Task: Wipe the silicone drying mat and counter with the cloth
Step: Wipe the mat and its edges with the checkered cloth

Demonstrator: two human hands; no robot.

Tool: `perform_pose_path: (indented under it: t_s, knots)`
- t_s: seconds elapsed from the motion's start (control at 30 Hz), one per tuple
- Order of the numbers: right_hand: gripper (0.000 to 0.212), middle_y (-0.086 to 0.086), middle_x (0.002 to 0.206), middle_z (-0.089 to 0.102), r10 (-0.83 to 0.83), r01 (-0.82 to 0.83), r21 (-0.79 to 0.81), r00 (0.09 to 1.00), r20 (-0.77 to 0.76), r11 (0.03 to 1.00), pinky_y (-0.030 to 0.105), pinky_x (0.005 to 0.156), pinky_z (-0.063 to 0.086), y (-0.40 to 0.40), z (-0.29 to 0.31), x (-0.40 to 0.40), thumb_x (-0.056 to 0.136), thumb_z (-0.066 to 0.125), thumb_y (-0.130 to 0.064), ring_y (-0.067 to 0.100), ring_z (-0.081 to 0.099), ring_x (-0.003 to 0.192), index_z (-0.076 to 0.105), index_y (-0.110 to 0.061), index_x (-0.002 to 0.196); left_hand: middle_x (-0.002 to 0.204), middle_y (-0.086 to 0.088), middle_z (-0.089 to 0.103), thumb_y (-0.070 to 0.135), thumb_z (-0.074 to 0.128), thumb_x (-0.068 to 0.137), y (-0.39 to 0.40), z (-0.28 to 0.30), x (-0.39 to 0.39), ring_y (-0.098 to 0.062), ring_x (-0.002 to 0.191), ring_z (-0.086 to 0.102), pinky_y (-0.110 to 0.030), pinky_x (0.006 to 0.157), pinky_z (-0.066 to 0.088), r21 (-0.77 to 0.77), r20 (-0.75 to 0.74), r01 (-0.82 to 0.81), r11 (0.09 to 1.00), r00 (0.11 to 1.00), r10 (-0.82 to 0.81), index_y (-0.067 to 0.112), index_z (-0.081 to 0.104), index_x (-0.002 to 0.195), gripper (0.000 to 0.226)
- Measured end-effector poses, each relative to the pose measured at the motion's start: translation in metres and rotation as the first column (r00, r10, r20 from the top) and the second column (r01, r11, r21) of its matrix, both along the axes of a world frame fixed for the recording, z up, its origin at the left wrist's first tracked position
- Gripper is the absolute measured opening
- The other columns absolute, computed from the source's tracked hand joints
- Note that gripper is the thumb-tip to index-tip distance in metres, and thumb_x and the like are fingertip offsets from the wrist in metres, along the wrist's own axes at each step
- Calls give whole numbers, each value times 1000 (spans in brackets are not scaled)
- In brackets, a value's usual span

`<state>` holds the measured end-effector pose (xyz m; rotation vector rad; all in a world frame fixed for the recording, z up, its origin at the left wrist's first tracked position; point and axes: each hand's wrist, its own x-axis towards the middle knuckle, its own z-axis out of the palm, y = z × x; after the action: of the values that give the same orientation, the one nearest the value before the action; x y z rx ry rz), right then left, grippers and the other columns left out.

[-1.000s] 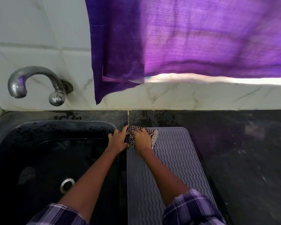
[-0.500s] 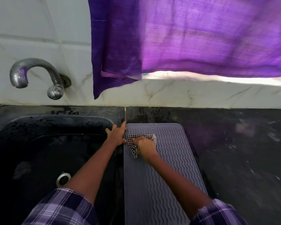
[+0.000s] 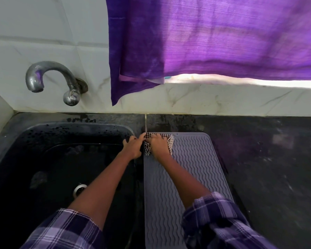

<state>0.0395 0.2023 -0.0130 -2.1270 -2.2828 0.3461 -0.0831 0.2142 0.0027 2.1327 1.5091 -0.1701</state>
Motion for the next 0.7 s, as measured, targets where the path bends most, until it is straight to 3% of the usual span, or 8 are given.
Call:
perform_pose_path:
  t_s: [0.43, 0.7]
  knots:
    - [41, 6, 134, 57, 33, -32, 50, 999, -27, 998, 38, 96, 46, -37, 0, 4, 92, 45, -6, 27, 51, 122, 60, -19, 129, 147, -20, 29, -6, 49, 88, -4, 7, 6, -36, 143, 20, -63, 117, -3, 70, -143, 156, 985, 979, -145, 21, 6, 155, 84]
    - [43, 6, 135, 56, 69, -69, 25, 997, -27, 997, 34, 97, 42, -77, -5, 3, 91, 45, -7, 25, 49, 123, 59, -19, 129, 158, -18, 19, 9, 40, 100, -7, 17, 12, -43, 146, 5, -65, 115, 0, 18, -284, 198, 980, 941, -185, 21, 4, 155, 67]
